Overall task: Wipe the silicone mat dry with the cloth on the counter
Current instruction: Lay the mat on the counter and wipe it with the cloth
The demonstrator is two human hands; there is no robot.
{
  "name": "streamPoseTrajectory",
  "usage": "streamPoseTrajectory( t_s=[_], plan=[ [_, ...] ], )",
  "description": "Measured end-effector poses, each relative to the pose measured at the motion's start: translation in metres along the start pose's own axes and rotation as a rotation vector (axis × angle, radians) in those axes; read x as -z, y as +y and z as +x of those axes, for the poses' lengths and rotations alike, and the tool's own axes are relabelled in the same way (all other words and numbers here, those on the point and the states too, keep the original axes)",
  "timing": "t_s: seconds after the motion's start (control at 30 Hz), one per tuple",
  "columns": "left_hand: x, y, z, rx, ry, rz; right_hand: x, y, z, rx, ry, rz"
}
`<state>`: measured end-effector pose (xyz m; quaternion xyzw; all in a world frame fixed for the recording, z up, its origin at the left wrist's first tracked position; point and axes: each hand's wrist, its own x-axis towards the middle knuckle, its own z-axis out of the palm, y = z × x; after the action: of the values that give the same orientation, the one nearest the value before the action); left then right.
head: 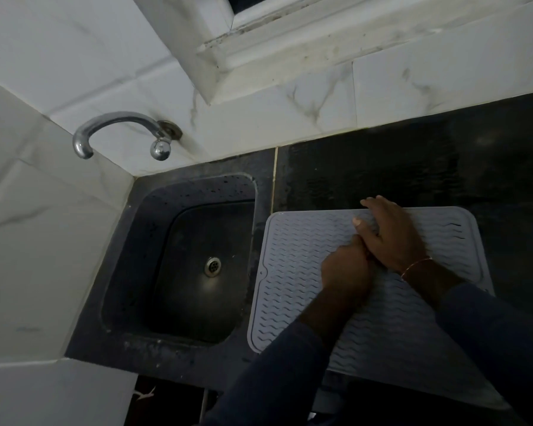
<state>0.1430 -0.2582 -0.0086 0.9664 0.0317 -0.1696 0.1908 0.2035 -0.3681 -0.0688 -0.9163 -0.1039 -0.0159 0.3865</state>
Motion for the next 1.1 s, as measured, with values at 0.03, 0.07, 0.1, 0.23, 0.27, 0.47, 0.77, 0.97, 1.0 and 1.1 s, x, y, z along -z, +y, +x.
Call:
streamPoseTrajectory(
  t_s=[0.03,0.07,0.1,0.23,0.27,0.47,0.77,0.97,1.0,1.1],
  plan=[
    [0.001,0.003,0.000,0.012,0.006,0.040,0.000,0.000,0.000,-0.012,-0.010,0.003],
    [0.005,-0.003,0.001,0.041,0.011,0.056,0.000,0.000,0.000,-0.017,-0.018,0.002],
    [0.013,-0.015,0.001,0.076,0.018,0.048,0.000,0.000,0.000,-0.018,-0.020,0.001],
    [0.043,-0.098,0.003,0.259,0.085,-0.125,-0.002,0.004,0.001,-0.037,-0.004,0.013],
    [0.051,-0.118,0.003,0.309,0.113,-0.151,-0.002,0.005,0.001,-0.041,-0.003,0.017],
    [0.070,-0.138,0.002,0.380,0.203,-0.064,0.007,-0.001,-0.002,-0.097,0.037,0.277],
    [-0.006,0.020,0.007,-0.025,-0.031,-0.006,0.019,0.000,-0.001,-0.179,0.106,0.601],
    [0.024,-0.069,0.017,0.142,0.071,0.007,0.015,0.002,-0.003,-0.142,0.051,0.487],
    [0.029,-0.089,0.019,0.186,0.092,0.002,0.016,0.001,-0.004,-0.138,0.061,0.483],
    [0.046,-0.132,0.017,0.343,0.155,0.068,0.017,-0.001,-0.004,-0.151,0.082,0.537]
  ],
)
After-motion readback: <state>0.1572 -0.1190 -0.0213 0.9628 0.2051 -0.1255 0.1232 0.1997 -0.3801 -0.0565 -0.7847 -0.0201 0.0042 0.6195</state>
